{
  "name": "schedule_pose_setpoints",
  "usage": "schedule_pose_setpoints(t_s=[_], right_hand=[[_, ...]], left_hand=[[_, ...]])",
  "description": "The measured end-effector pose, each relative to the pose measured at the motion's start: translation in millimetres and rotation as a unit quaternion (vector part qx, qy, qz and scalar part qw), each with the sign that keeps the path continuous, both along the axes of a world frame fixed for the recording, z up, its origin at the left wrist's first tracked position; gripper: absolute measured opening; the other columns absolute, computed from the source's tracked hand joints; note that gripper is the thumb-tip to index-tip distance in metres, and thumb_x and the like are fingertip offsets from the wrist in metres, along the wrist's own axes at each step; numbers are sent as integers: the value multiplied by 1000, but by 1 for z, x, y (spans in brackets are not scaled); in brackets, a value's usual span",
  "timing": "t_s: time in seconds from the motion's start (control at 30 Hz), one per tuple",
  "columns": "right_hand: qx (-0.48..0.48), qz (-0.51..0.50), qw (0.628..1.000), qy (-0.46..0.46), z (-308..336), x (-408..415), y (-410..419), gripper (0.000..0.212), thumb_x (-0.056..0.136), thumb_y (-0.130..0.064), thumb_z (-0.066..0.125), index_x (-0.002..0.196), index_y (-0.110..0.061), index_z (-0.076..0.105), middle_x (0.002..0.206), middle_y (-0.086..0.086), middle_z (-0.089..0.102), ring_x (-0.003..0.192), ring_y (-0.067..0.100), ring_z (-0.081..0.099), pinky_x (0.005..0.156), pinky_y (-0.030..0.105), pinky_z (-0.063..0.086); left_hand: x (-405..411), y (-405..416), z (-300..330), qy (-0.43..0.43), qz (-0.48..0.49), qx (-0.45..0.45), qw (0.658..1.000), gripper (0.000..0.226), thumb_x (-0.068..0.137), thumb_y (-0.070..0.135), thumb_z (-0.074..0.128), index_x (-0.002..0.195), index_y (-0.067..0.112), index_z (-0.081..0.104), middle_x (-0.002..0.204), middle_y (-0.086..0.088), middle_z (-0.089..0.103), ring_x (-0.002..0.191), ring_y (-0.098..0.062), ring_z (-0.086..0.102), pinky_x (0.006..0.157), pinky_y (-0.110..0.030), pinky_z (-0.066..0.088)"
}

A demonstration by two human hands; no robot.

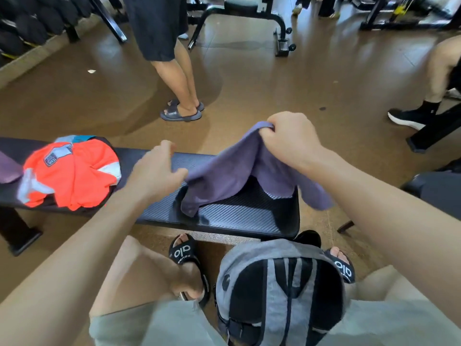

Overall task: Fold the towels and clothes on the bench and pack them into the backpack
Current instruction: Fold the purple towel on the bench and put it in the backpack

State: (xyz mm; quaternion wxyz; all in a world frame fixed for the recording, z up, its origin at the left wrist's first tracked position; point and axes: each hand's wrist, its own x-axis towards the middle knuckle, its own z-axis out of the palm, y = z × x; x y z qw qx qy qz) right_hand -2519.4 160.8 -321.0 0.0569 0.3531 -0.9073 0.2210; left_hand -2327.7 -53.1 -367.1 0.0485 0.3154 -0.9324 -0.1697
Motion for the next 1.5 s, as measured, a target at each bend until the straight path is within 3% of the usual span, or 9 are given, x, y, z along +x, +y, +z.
schedule_pose_setpoints(t_s=[0.1, 0.23, 0.37, 0.63, 0.8, 1.07, 1.17, 1.33, 1.5], right_hand=[[20, 34, 999, -34, -3, 19, -12, 30, 89, -25, 48, 62, -16, 41, 72, 7, 55, 78, 36, 54, 63, 35, 37], [17, 53, 996, -67, -5, 31, -16, 30, 90, -28, 47, 62, -18, 42, 71, 3, 55, 77, 35, 55, 62, 35, 36], [-16, 39, 990, -132, -5, 26, -10, 31, 94, -28, 45, 65, -17, 47, 70, 3, 56, 76, 33, 56, 62, 35, 38], [105, 78, 975, -178, -13, 27, 3, 15, 85, -31, 57, 84, -18, 50, 85, 4, 64, 82, 30, 62, 67, 40, 51], [-105, 112, 960, -233, -11, 42, 0, 17, 84, -15, 55, 98, -23, 57, 81, 2, 67, 58, 21, 68, 60, 43, 58], [-223, 5, 925, -306, -1, 36, -6, 21, 91, -7, 44, 97, -11, 64, 72, 10, 64, 37, 13, 55, 38, 22, 42], [-258, -9, 918, -301, 1, 38, -6, 20, 93, -7, 42, 99, -10, 62, 71, 12, 64, 37, 18, 58, 40, 26, 47], [-285, -13, 921, -266, 0, 43, -4, 25, 96, -6, 37, 100, -11, 61, 66, 6, 63, 46, 10, 63, 49, 26, 48], [-323, -29, 905, -276, 1, 45, -5, 24, 95, -5, 38, 98, -9, 61, 68, 8, 64, 42, 14, 62, 51, 23, 48]], left_hand=[[-18, 48, 1, 67, -112, 114, 985, 73, 87, 48, 69, 147, 26, 33, 144, 2, 52, 133, -16, 48, 104, -39, 42], [-43, 79, 2, 138, -197, 50, 969, 26, 96, 41, 55, 113, 22, 49, 111, 3, 62, 107, -20, 58, 87, -45, 49], [-51, 81, 3, 177, -173, 35, 968, 16, 103, 26, 46, 91, 17, 42, 80, 1, 56, 81, -27, 53, 69, -45, 42], [-50, 86, 28, 270, -154, -40, 950, 16, 104, 25, 45, 94, 12, 44, 78, 3, 51, 76, -27, 53, 66, -46, 43], [-54, 96, 35, 222, -200, -139, 944, 12, 101, 30, 46, 100, 20, 50, 88, 8, 55, 83, -28, 60, 61, -41, 44], [-34, 99, 13, 165, -247, -58, 953, 12, 92, 20, 33, 100, 17, 41, 99, -2, 41, 67, -30, 43, 56, -43, 39], [-29, 100, -3, 109, -230, -72, 964, 22, 92, 27, 32, 97, 16, 50, 99, -5, 43, 67, -28, 43, 58, -41, 43], [-33, 112, -2, 198, -145, 94, 965, 30, 97, 43, 37, 92, 20, 55, 91, 5, 49, 85, -14, 52, 78, -37, 43], [-41, 118, -5, 168, -139, -7, 976, 24, 94, 39, 54, 92, 17, 42, 97, 0, 42, 79, -27, 52, 68, -44, 47]])
